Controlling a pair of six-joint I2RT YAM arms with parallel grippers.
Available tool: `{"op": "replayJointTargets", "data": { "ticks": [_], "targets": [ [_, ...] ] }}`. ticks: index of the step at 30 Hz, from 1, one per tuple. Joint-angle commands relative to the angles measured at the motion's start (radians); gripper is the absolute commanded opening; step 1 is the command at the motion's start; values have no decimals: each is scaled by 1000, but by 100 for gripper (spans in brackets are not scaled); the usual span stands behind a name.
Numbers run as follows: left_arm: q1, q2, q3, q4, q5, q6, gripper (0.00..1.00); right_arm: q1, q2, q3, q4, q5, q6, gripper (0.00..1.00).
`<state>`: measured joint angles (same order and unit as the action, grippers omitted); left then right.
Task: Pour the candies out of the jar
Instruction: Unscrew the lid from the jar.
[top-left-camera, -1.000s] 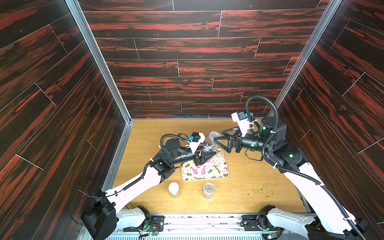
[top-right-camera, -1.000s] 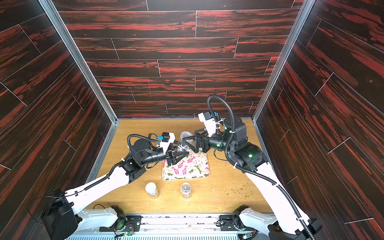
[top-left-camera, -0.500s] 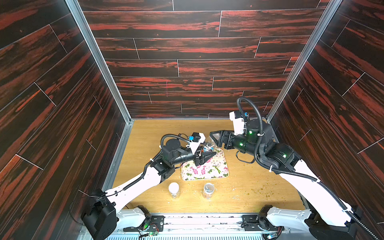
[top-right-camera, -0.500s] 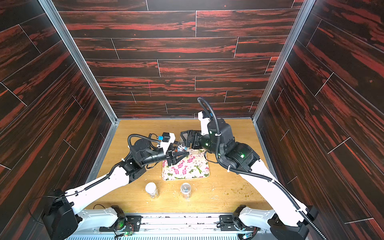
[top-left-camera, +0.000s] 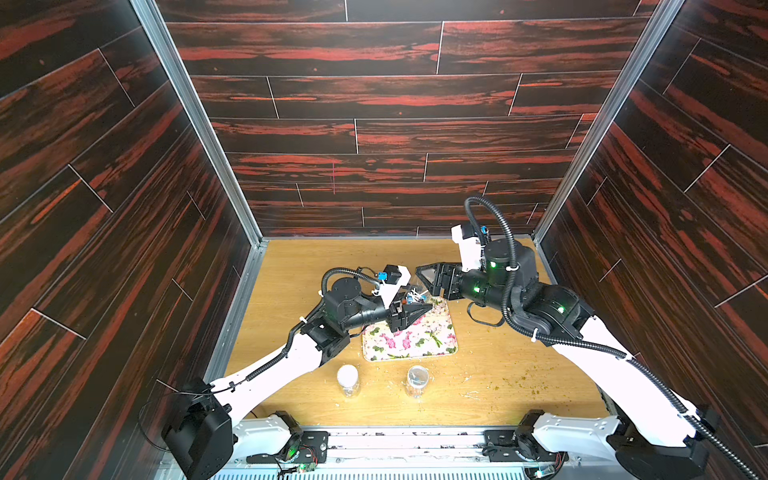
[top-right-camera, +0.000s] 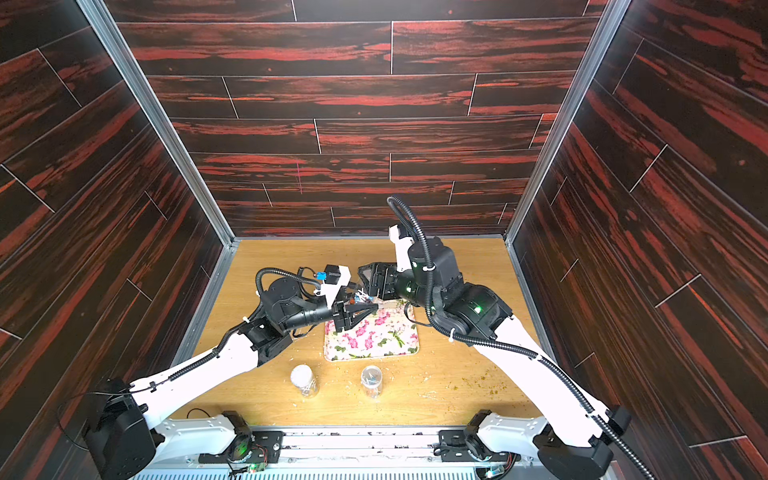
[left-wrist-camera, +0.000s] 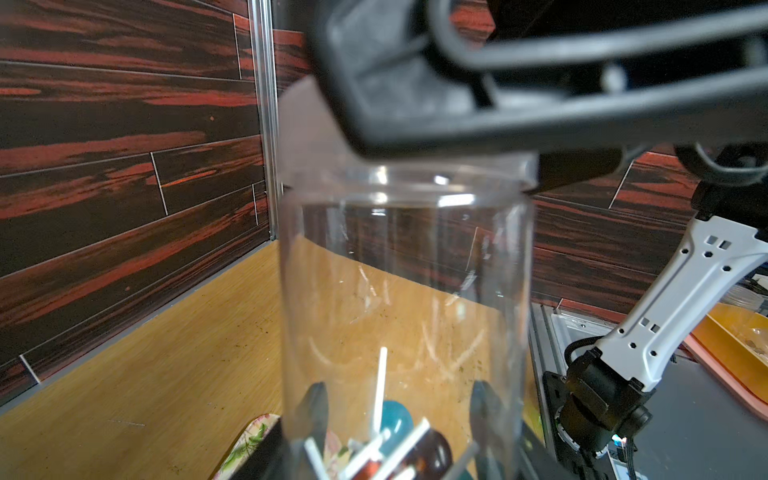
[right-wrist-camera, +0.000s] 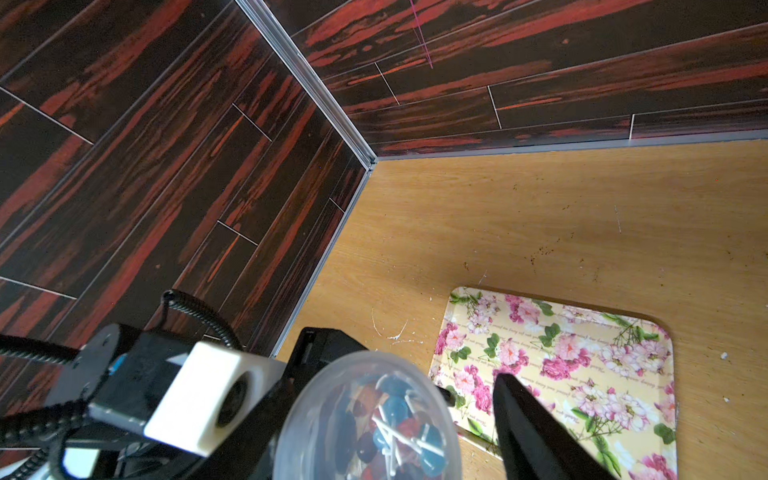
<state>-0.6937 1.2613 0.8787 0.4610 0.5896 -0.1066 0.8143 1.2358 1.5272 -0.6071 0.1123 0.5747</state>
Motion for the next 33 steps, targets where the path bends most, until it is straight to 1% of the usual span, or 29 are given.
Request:
{"op": "replayJointTargets", "data": {
  "ticks": [1, 2, 4, 7, 11, 15, 17, 20, 22, 23, 26, 31, 33],
  "targets": [
    [3, -10, 3, 36, 1, -16, 43, 9, 13, 5, -15, 1, -14, 75],
    [3, -10, 5, 36, 1, -16, 43, 8, 11, 5, -16, 4, -19, 71],
    [4, -10, 5, 36, 3, -18, 43, 9, 8, 3, -11, -3, -37, 60],
    [3, -13, 3, 31, 3, -18, 43, 8, -3, -7, 20, -31, -82, 50],
    [3, -16, 0, 31, 4, -22, 43, 6, -12, -10, 53, -70, -158, 47],
    [4, -17, 2, 31, 6, -23, 43, -7, -16, 5, 56, -111, -272, 46],
    [4, -19, 4, 31, 8, -24, 43, -31, -25, 4, 68, -172, -328, 46],
    [3, -20, 6, 31, 11, -24, 43, -96, -45, -15, 111, -352, -408, 48],
    [4, -20, 5, 31, 11, -24, 43, -158, -53, -30, 140, -494, -448, 48],
    [4, -22, 6, 31, 10, -25, 43, -183, -55, -36, 152, -543, -467, 48],
    [4, -27, 3, 33, 11, -29, 43, -248, -52, -47, 171, -660, -513, 48],
    [3, -36, 3, 28, 8, -25, 43, -294, -34, -47, 172, -803, -620, 48],
    [3, -37, 4, 28, 7, -24, 43, -325, -26, -54, 193, -895, -641, 48]
  ]
}}
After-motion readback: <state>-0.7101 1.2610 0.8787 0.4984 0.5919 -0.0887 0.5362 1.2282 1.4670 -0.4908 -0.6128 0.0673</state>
